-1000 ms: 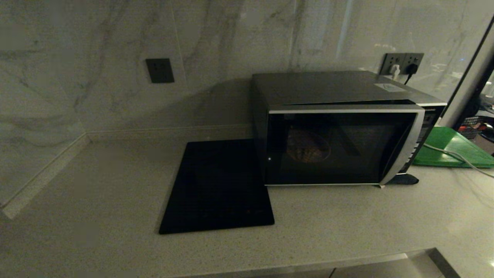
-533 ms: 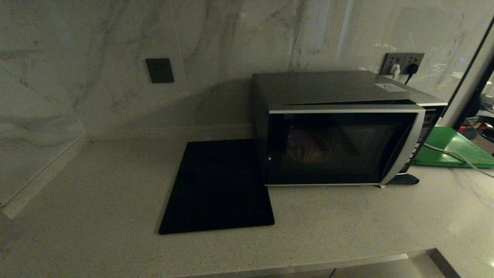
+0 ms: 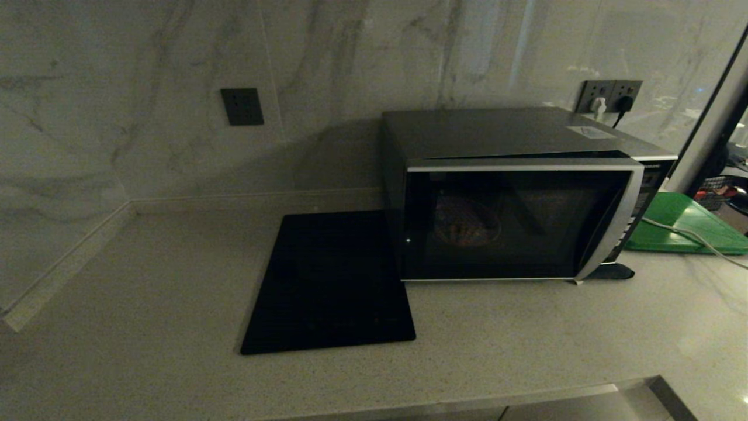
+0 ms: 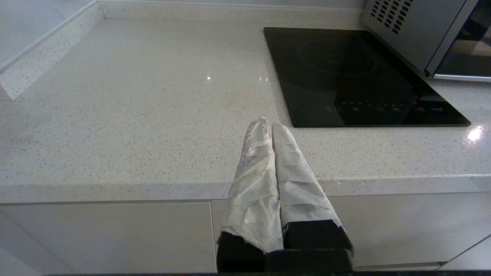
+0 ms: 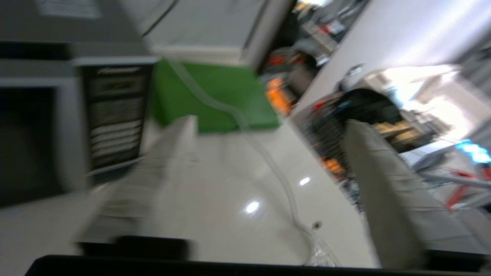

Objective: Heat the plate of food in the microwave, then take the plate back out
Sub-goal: Open the microwave oven

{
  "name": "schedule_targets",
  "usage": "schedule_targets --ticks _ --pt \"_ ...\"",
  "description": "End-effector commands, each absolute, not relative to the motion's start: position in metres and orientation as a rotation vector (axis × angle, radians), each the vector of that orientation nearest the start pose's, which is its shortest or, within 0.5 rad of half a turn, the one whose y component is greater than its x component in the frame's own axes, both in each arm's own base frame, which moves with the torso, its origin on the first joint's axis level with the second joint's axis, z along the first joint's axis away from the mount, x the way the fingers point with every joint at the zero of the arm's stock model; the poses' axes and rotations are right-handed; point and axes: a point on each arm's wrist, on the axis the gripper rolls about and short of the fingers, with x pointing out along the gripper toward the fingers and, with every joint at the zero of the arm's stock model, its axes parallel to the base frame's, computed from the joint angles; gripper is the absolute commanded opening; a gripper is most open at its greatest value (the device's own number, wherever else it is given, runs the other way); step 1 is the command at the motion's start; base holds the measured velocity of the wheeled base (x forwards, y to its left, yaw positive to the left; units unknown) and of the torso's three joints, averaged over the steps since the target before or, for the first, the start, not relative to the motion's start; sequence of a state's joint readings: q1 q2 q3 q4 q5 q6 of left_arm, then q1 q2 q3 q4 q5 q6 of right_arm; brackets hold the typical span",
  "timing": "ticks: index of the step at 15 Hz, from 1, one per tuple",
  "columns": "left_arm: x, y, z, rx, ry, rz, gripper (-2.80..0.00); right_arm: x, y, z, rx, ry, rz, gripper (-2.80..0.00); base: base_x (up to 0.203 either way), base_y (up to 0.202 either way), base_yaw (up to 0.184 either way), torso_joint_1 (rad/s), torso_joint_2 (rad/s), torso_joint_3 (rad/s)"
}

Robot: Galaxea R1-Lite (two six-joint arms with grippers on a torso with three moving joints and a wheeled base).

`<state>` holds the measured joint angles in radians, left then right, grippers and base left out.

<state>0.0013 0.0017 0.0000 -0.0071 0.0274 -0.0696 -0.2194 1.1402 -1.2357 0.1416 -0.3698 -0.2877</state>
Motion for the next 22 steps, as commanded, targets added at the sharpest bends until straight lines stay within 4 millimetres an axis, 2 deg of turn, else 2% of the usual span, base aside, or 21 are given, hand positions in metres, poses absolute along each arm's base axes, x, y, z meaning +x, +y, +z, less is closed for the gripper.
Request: schedule_targets --ticks 1,4,7,11,15,20,22 --pt "-0.023 0.001 0.076 -0.071 -0.007 0.030 -2.80 0.136 -0.037 0.370 -0.233 0.239 -0.484 -2.80 0.000 0.000 0.000 0.000 0.00 0.000" --pt "-0.023 0.001 0.076 -0.071 -0.007 0.030 -2.80 0.154 -0.038 0.371 -0.088 0.361 -0.351 -2.80 0.000 0.000 0.000 0.000 0.00 0.000" --pt "-0.023 0.001 0.076 -0.071 -0.007 0.029 -2.80 0.168 -0.038 0.383 0.071 0.463 -0.252 -2.80 0.000 0.000 0.000 0.000 0.00 0.000" --pt "-0.023 0.001 0.076 -0.071 -0.007 0.029 -2.80 0.204 -0.039 0.380 0.294 0.607 -0.075 -2.80 0.000 0.000 0.000 0.000 0.00 0.000" --pt "-0.023 0.001 0.076 -0.071 -0.007 0.029 -2.80 0.242 -0.036 0.361 0.330 0.691 0.037 -2.80 0.000 0.000 0.000 0.000 0.00 0.000" --pt "-0.023 0.001 0.076 -0.071 -0.007 0.029 -2.80 0.303 -0.045 0.346 0.274 0.573 0.106 -2.80 0.000 0.000 0.000 0.000 0.00 0.000" --pt "-0.023 0.001 0.076 -0.071 -0.007 0.029 -2.80 0.319 -0.048 0.340 0.247 0.546 0.093 -2.80 0.000 0.000 0.000 0.000 0.00 0.000"
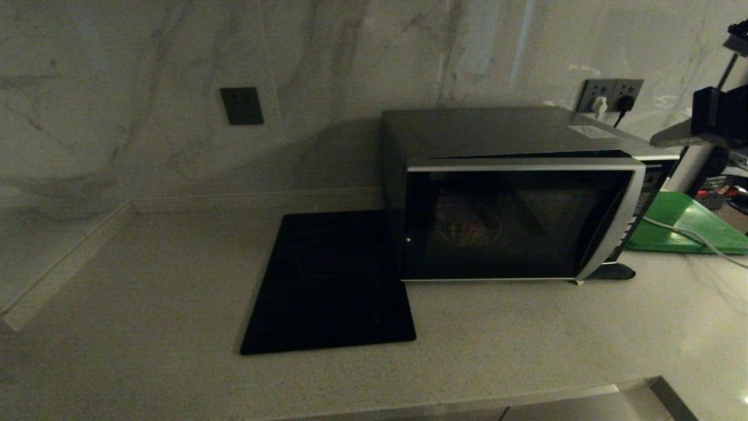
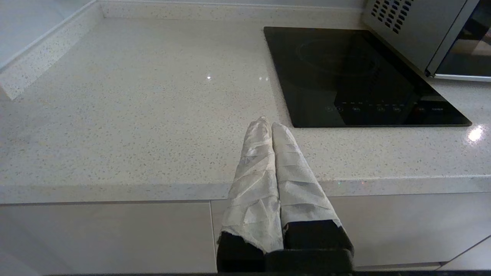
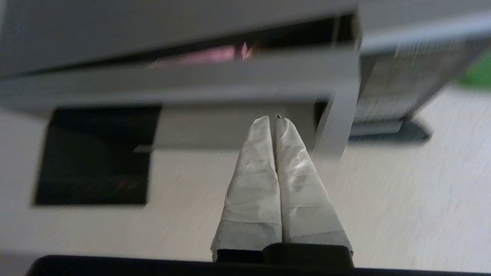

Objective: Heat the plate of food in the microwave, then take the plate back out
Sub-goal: Open the microwave oven

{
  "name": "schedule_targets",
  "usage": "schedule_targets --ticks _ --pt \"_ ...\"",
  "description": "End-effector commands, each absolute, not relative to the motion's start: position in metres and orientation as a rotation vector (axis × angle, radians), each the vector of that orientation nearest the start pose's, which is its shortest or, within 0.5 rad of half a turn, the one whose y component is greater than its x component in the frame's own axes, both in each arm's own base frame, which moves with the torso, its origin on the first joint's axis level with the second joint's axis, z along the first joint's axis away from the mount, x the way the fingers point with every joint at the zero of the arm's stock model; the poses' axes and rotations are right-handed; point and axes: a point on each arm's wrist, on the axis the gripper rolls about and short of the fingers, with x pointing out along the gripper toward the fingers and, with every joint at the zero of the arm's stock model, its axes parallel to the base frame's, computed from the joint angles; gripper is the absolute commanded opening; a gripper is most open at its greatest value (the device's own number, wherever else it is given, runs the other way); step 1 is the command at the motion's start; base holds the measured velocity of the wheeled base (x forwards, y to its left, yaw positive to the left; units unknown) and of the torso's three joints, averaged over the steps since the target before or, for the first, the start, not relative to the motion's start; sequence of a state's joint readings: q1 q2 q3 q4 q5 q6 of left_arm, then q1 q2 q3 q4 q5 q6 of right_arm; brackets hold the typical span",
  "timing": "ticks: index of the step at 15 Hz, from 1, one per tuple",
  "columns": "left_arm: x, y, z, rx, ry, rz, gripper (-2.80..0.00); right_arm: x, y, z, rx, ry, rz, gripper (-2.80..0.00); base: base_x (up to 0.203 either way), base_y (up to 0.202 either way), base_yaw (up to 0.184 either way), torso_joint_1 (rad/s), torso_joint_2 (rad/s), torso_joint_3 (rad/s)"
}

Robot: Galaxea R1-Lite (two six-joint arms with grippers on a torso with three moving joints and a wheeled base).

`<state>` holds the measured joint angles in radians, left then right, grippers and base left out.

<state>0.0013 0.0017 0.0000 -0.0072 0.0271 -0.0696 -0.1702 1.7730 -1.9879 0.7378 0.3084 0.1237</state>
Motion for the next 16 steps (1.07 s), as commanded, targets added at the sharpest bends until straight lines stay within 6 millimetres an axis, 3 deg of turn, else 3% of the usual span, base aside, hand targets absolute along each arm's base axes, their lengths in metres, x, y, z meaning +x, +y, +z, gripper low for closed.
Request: schedule_targets --ticks 1,6,16 --pt "-0.023 0.001 0.076 -0.071 -0.007 0.029 -2.80 0.326 -0.050 0.337 0.235 0.536 0.062 -2.80 0.000 0.000 0.000 0.000 0.00 0.000" --pt "-0.023 0.001 0.076 -0.071 -0.007 0.030 -2.80 0.354 -0.058 0.328 0.197 0.464 -0.039 -2.80 0.000 0.000 0.000 0.000 0.00 0.000" --pt "-0.023 0.001 0.076 -0.071 -0.007 0.029 -2.80 0.367 -0.059 0.318 0.148 0.469 -0.026 -2.80 0.000 0.000 0.000 0.000 0.00 0.000"
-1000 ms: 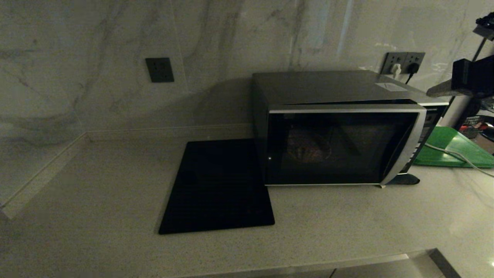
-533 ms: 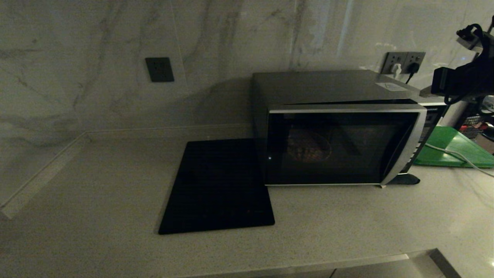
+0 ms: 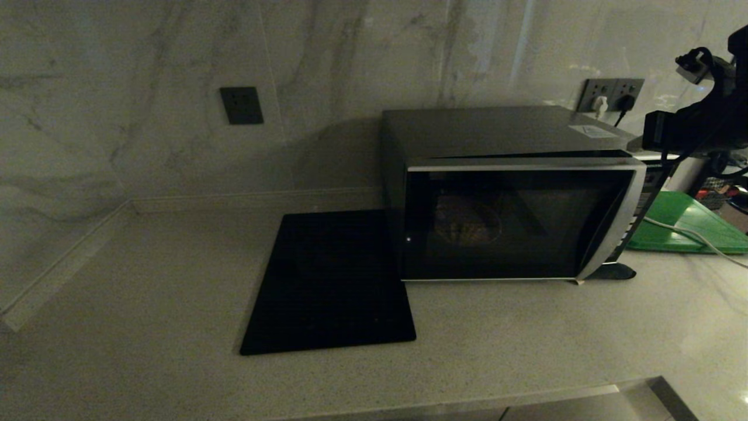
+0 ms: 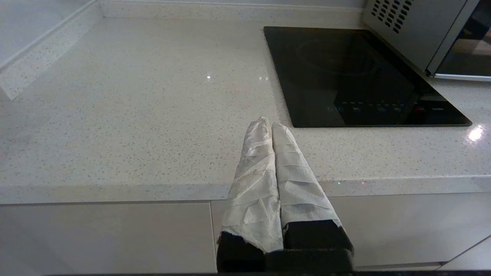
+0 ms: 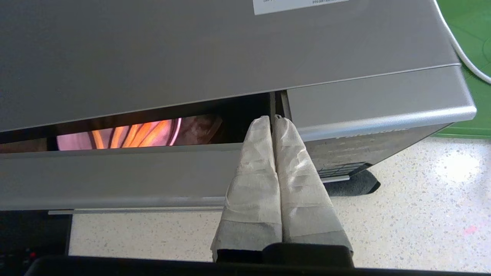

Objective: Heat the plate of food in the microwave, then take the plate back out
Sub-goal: Open the microwave oven

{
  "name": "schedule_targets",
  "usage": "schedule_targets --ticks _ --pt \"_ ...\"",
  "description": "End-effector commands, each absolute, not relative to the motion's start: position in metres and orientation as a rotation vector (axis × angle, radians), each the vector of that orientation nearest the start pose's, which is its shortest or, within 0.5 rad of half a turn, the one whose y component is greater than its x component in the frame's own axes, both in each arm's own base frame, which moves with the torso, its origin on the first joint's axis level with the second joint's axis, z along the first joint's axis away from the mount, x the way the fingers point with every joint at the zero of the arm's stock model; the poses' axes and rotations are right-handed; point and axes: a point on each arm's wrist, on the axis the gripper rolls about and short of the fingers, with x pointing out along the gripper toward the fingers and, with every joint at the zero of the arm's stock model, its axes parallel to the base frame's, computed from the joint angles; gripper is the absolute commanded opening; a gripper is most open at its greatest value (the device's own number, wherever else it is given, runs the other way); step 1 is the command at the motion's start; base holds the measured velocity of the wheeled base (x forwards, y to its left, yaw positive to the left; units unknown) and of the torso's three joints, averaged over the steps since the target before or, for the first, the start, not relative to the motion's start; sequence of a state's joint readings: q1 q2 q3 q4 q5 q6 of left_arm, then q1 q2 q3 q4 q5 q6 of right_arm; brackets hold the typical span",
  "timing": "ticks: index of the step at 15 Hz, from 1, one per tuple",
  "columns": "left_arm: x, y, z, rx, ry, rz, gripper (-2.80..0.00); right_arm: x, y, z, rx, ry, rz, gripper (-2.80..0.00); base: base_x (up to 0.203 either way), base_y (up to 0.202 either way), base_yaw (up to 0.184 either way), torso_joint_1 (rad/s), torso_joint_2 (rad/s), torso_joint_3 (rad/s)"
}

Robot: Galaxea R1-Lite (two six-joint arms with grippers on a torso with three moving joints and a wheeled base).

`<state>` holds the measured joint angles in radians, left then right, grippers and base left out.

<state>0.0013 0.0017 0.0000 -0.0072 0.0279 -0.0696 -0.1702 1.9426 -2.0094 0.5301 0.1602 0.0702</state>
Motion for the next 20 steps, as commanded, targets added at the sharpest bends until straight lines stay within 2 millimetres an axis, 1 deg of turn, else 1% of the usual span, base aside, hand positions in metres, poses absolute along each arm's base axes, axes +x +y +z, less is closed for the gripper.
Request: schedule_targets --ticks 1,6,9,14,20 --pt "-0.023 0.001 0.076 -0.071 -0.007 0.029 -2.80 0.367 -0.060 0.317 0.148 0.472 -0.026 -2.80 0.000 0.000 0.000 0.000 0.00 0.000" --pt "-0.023 0.001 0.076 -0.071 -0.007 0.030 -2.80 0.366 -0.058 0.315 0.153 0.496 -0.025 -2.80 0.000 0.000 0.000 0.000 0.00 0.000" --pt "-0.023 0.001 0.076 -0.071 -0.007 0.030 -2.80 0.357 -0.050 0.315 0.165 0.555 -0.010 -2.80 0.000 0.000 0.000 0.000 0.00 0.000" --pt "-0.023 0.001 0.076 -0.071 -0.007 0.029 -2.80 0.333 -0.036 0.326 0.204 0.615 0.008 -2.80 0.000 0.000 0.000 0.000 0.00 0.000" --pt "-0.023 0.001 0.076 -0.071 -0.007 0.029 -2.80 0.295 -0.026 0.343 0.237 0.662 0.052 -2.80 0.000 0.000 0.000 0.000 0.00 0.000"
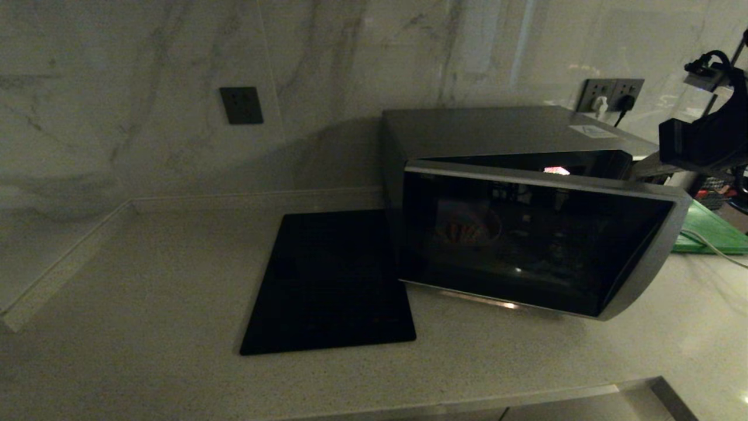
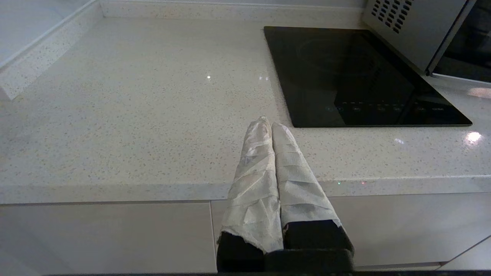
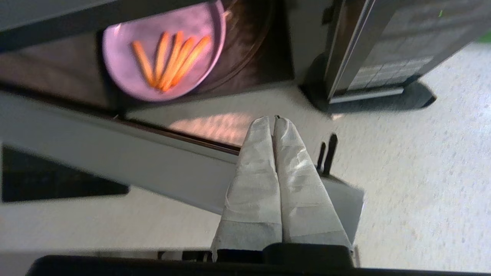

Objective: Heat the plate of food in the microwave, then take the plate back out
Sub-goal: Open the microwave oven

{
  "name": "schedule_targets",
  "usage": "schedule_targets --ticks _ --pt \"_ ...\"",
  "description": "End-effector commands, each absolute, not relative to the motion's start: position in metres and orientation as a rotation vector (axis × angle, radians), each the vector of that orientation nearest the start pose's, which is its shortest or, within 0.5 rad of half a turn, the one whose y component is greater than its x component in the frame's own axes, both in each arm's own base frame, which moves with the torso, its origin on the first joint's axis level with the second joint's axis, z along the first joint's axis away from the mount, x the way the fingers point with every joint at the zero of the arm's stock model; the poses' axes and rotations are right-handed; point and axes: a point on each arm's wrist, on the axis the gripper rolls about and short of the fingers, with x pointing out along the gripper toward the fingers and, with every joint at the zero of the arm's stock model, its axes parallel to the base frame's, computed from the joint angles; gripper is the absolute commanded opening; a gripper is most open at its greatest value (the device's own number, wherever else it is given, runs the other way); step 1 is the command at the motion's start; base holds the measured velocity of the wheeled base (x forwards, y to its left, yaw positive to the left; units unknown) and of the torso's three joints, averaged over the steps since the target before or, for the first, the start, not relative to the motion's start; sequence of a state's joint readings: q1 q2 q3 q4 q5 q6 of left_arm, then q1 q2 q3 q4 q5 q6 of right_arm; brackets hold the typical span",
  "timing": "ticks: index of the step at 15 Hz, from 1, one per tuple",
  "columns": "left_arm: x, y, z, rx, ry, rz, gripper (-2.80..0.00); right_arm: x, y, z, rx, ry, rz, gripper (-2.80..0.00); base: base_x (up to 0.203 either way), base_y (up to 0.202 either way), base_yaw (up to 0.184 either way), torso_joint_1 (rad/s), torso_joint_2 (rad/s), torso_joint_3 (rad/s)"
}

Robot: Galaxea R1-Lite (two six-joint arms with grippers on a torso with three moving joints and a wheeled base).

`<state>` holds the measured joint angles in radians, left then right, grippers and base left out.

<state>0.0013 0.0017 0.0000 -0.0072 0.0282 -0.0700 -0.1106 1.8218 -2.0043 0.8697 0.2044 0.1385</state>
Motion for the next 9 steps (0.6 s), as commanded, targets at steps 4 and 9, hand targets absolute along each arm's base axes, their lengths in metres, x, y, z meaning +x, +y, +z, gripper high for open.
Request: schedule_targets --ticks 4,9 --pt "-0.023 0.001 0.076 -0.071 -0.007 0.029 -2.80 0.268 -0.014 0.353 0.240 0.698 0.107 -2.80 0.000 0.000 0.000 0.000 0.00 0.000" --pt "-0.023 0.001 0.076 -0.071 -0.007 0.029 -2.80 0.265 -0.012 0.350 0.246 0.745 0.118 -2.80 0.000 0.000 0.000 0.000 0.00 0.000"
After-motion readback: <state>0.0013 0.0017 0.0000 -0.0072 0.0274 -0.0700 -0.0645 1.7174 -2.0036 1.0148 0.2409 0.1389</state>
